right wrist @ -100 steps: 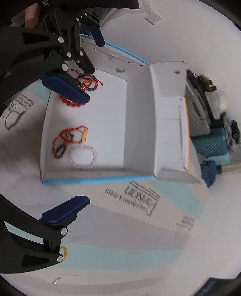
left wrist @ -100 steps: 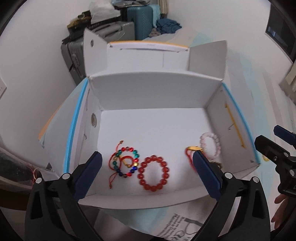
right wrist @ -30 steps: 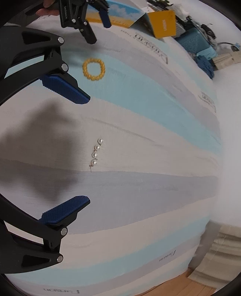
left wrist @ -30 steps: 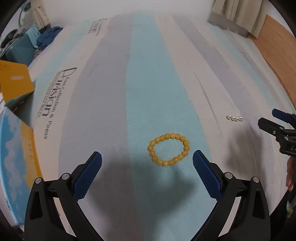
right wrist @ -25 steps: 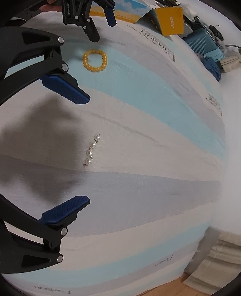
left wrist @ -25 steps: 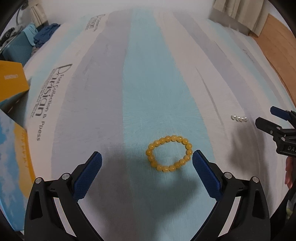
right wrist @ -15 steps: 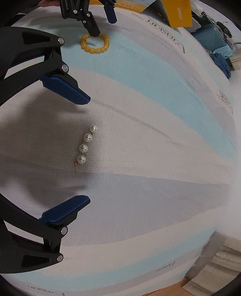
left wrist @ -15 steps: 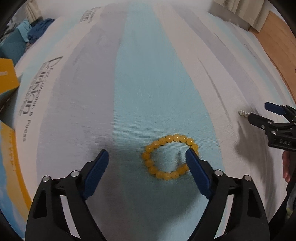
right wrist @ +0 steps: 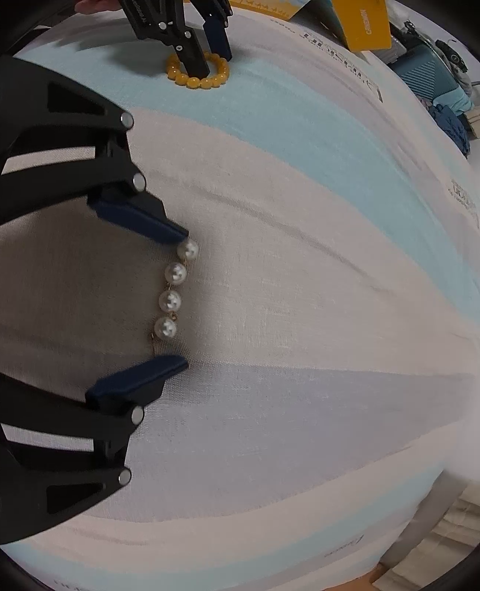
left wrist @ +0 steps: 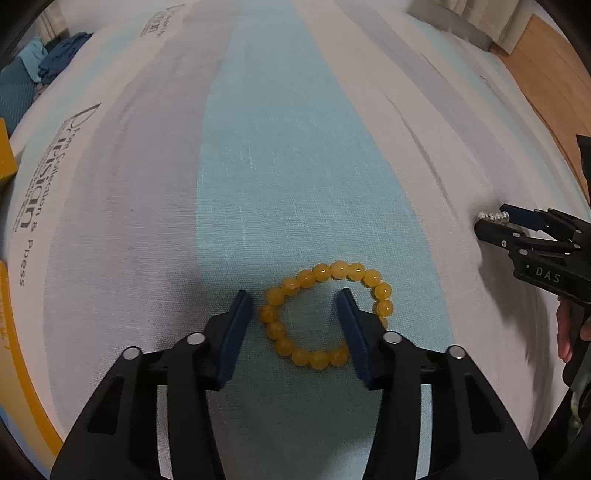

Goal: Organize jewelry
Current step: 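Grasp the yellow bead bracelet with the left tool while the right tool grasps the pearl strand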

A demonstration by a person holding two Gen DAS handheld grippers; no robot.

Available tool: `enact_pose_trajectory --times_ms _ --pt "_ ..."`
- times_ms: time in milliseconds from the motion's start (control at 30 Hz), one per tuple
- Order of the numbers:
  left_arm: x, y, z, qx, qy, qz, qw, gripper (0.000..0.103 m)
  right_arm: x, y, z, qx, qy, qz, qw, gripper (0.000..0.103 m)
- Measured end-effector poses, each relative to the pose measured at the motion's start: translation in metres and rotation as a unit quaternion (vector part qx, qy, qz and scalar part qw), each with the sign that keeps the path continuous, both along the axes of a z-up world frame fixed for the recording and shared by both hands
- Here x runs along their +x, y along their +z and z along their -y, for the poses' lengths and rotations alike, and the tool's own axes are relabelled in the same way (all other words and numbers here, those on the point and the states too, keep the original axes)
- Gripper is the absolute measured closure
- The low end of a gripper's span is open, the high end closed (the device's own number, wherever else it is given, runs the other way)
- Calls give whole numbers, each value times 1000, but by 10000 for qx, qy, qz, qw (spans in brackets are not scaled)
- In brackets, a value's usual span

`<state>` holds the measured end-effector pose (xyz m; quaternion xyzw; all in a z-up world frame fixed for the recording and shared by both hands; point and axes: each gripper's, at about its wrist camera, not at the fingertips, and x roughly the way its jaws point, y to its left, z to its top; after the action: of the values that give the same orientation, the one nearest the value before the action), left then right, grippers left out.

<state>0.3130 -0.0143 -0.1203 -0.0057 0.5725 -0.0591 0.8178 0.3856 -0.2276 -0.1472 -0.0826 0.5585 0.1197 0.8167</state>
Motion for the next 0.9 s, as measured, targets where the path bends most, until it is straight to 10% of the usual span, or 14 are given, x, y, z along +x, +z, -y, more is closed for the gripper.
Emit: enact_pose_trajectory --times_ms 200,900 --pt "7 1 0 -48 -14 -75 10000 95 -7 2 -1 -91 -158 88 9998 93" --pt "-6 37 7 -35 -60 271 9996 95 -28 41 14 156 -493 426 9978 93"
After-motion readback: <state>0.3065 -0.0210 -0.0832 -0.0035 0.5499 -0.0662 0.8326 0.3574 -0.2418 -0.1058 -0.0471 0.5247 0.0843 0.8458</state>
